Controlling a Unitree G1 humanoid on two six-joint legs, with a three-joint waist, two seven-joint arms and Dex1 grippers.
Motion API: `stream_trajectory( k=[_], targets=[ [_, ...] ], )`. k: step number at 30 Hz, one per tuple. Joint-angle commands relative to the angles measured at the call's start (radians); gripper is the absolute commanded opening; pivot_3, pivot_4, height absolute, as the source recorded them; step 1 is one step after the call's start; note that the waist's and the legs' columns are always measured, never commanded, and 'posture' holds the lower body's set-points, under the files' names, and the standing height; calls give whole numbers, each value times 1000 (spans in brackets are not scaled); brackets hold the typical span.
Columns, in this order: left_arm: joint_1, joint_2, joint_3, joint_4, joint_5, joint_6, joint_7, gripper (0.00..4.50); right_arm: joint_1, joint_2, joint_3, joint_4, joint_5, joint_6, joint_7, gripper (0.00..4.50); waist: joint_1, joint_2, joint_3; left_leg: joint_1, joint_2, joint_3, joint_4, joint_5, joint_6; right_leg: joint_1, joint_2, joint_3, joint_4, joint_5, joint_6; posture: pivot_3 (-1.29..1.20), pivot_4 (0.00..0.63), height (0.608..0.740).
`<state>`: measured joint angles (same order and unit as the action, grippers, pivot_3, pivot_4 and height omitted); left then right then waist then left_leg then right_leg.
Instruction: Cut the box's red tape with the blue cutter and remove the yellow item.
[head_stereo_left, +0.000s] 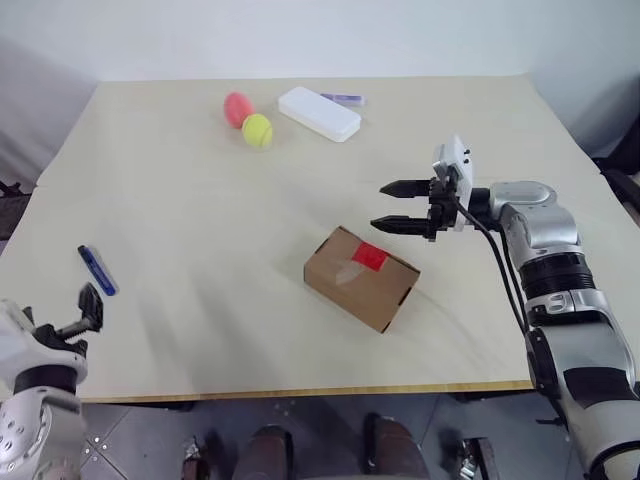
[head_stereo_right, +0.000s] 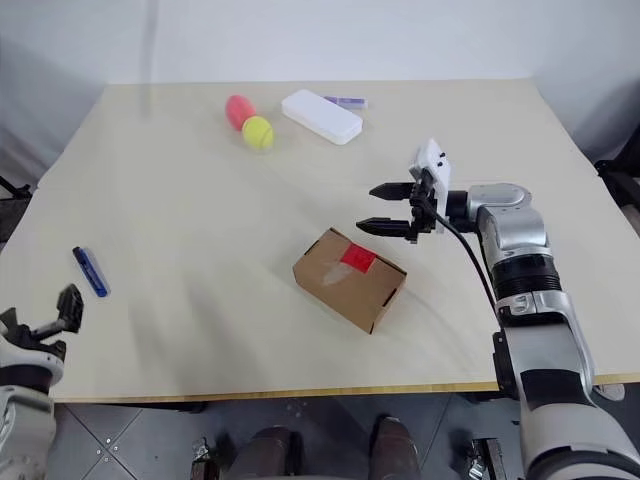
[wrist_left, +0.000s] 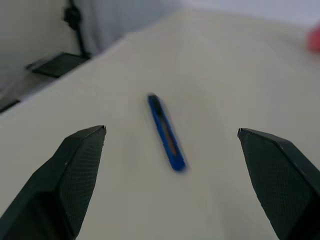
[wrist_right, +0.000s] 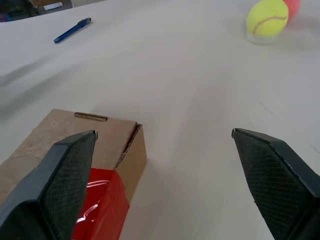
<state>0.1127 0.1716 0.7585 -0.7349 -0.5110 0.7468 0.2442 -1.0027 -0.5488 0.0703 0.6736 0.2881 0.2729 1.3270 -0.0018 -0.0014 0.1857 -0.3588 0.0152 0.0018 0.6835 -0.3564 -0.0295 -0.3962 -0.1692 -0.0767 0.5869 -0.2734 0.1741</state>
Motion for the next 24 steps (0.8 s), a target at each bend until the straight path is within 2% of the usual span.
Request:
stream_trajectory(
  k=[1,7,15,18,21,24],
  targets=[
    [-74,24,-18,66,29,118,93,4486,3,1,-22,-45,9,0,6,4500,0,0,0,0,0,0,0,0,0,0,0,0,0,0,0,0,150,740],
    [-302,80,-22,287,86,214,178,4486,46,-2,-35,-118,22,37,-15,4500,0,0,0,0,0,0,0,0,0,0,1,0,1,0,0,0,150,740],
    [-413,114,-57,429,116,258,166,4486,91,-18,-52,-194,34,75,-39,4500,-4,0,0,0,1,0,-1,-1,-2,-1,1,-2,1,0,0,0,150,740],
    [-426,113,-35,445,151,270,210,3897,95,-22,-56,-203,33,83,-45,4500,-3,0,0,1,1,0,-1,-1,-2,-1,1,-2,1,0,0,0,150,740],
    [-421,117,-45,431,151,304,187,3006,98,-23,-58,-205,29,88,-48,4500,-2,0,0,1,1,0,-1,-1,-2,-1,1,-2,1,0,0,0,150,740],
    [-425,112,-35,428,159,328,191,3006,99,-22,-57,-207,29,91,-51,4500,-2,0,0,1,1,0,-1,-1,-2,-1,1,-2,1,0,0,0,150,740]
  ],
)
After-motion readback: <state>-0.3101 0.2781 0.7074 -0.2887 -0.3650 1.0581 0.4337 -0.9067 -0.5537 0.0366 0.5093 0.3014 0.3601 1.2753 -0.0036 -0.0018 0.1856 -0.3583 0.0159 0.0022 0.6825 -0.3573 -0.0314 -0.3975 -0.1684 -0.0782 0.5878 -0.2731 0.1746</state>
